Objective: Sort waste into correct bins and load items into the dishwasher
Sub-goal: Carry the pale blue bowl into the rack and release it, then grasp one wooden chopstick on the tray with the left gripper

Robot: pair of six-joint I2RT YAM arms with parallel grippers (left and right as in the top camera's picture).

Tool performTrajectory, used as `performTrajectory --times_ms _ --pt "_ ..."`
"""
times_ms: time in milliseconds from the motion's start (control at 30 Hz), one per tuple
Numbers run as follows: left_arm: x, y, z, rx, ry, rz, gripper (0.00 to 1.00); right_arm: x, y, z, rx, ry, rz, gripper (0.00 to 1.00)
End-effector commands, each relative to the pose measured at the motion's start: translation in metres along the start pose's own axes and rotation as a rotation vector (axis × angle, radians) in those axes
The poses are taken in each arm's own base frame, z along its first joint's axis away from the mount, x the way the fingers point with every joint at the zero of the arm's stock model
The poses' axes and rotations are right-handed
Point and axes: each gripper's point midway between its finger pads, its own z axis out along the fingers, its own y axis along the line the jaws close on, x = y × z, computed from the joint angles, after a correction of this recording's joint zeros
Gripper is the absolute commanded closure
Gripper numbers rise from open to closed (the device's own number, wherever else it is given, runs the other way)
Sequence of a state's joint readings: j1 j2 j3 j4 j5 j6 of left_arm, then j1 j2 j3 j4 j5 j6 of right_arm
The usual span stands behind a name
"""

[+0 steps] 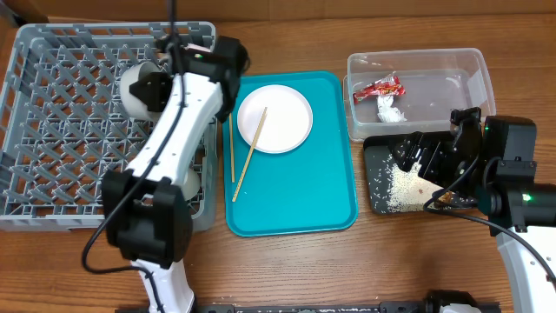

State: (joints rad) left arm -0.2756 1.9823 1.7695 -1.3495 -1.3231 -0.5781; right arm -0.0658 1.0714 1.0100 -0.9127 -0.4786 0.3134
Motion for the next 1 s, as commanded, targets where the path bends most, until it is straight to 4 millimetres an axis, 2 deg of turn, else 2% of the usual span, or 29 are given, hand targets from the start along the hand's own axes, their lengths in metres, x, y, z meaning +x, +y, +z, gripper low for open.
performTrajectory --times_ms 0,233,367,533,667,700,733,767,800,833,867,967 --pt "-0.016 -0.004 -0.007 -0.132 -0.113 0.005 0.96 -0.008 0.004 -0.006 -0.002 -0.032 -0.016 0.00" --pt "-0.002 -0.060 0.001 -0.142 -0.104 0.195 0.96 -0.008 0.004 -0.006 -0.002 -0.032 -0.016 0.00" --pt "0.000 -0.069 -0.004 -0.135 -0.115 0.215 0.96 -0.008 0.004 -0.006 -0.002 -0.032 -0.016 0.00" --pt "-0.001 -0.081 -0.025 -0.092 -0.150 0.213 0.95 -0.008 0.004 -0.006 -0.002 -0.032 -0.016 0.00" --pt "0.002 -0.088 -0.028 -0.056 -0.136 0.202 0.92 -0.008 0.004 -0.006 -0.002 -0.032 -0.016 0.00" --pt "0.002 -0.089 -0.028 -0.052 -0.135 0.197 0.88 -0.008 0.004 -0.006 -0.002 -0.032 -0.016 0.00" --pt "0.003 -0.091 -0.028 -0.042 -0.129 0.191 0.76 -0.008 0.004 -0.006 -0.002 -0.032 -0.016 0.00" --pt "0.003 -0.091 -0.028 -0.041 -0.128 0.192 0.61 -0.008 0.004 -0.006 -0.002 -0.032 -0.016 0.00" --pt "0.004 -0.091 -0.028 -0.039 -0.126 0.192 0.33 -0.008 0.004 -0.006 -0.002 -0.032 -0.016 0.00" --pt "0.004 -0.091 -0.028 -0.039 -0.125 0.197 0.21 -0.008 0.004 -0.006 -0.002 -0.032 -0.016 0.00" --pt "0.005 -0.090 -0.027 -0.039 -0.122 0.207 0.16 -0.008 0.004 -0.006 -0.002 -0.032 -0.016 0.00" --pt "0.011 -0.092 -0.028 -0.001 -0.089 0.227 0.15 -0.008 0.004 -0.006 -0.002 -0.032 -0.016 0.00"
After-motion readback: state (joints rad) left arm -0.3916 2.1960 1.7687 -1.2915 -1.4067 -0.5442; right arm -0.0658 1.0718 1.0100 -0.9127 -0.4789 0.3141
